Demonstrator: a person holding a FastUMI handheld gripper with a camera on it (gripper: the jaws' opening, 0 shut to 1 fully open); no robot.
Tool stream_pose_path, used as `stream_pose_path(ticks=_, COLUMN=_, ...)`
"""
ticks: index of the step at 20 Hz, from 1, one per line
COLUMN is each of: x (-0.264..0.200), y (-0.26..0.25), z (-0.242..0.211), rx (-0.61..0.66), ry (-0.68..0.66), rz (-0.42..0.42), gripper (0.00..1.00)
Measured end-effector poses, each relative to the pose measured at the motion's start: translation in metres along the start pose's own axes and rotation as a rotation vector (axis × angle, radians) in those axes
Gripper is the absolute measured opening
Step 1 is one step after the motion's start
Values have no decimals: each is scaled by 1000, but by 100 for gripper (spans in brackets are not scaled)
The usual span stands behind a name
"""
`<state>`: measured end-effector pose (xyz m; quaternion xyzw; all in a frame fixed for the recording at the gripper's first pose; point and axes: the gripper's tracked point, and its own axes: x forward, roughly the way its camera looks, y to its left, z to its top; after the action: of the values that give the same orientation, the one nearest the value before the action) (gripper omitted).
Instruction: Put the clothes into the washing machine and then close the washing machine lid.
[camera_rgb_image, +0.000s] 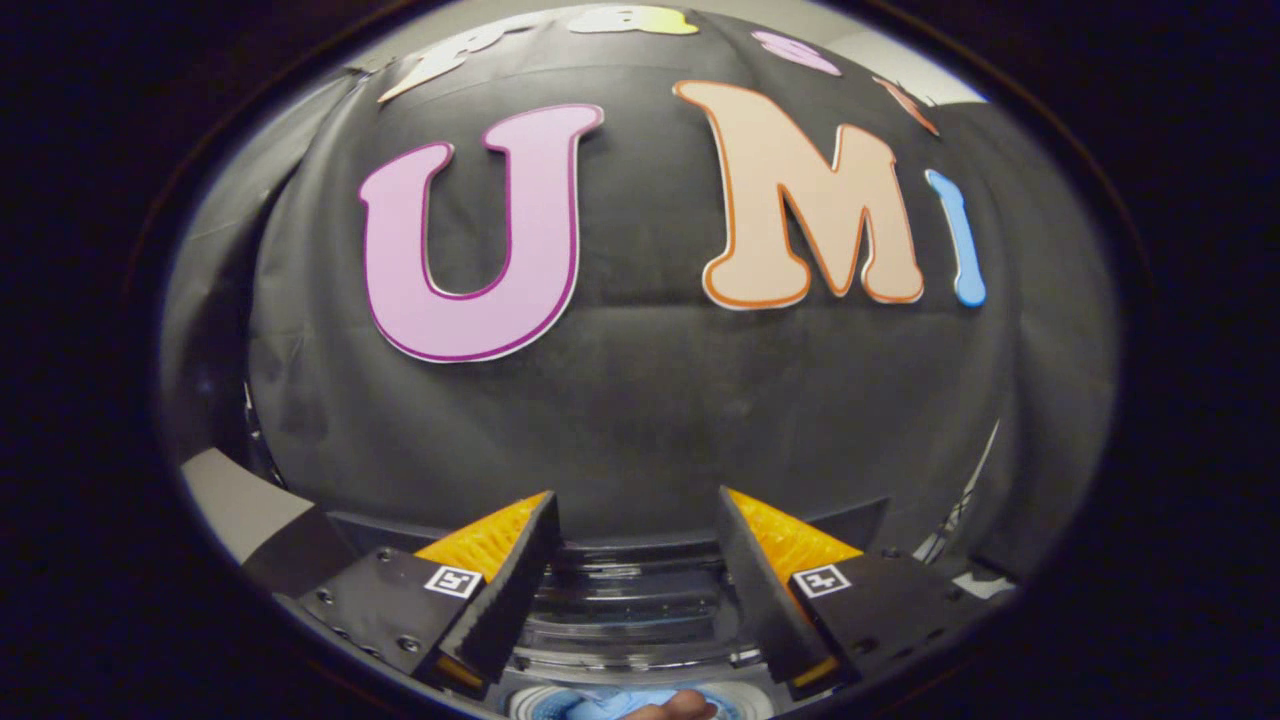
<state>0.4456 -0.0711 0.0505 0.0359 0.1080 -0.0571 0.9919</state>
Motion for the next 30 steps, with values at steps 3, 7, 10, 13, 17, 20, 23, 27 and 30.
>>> stream_pose_path(ticks=3, x=-5, y=0, z=-2, rx=-40, ry=28, rz=-6, gripper=96)
stream_pose_path(ticks=7, x=-15, y=-1, z=-4, rx=-26, ry=8, rz=-28, gripper=96)
stream_pose_path(ticks=10, x=-22, y=-2, z=-4, rx=-4, ry=-1, rz=-26, gripper=96)
stream_pose_path(ticks=13, x=-29, y=-3, z=-6, rx=-11, ry=7, rz=-35, gripper=96)
stream_pose_path(ticks=17, x=-40, y=-3, z=-7, rx=6, ry=6, rz=-31, gripper=96)
stream_pose_path(ticks=20, x=-41, y=-12, z=-84, rx=-50, ry=280, rz=-33, gripper=95)
stream_pose_path(ticks=23, x=-49, y=-10, z=-116, rx=-83, ry=285, rz=-27, gripper=94)
stream_pose_path(ticks=27, x=-55, y=-6, z=-33, rx=92, ry=-8, rz=-26, gripper=94)
stream_pose_path(ticks=30, x=-69, y=-9, z=46, rx=58, ry=-203, rz=-25, gripper=95)
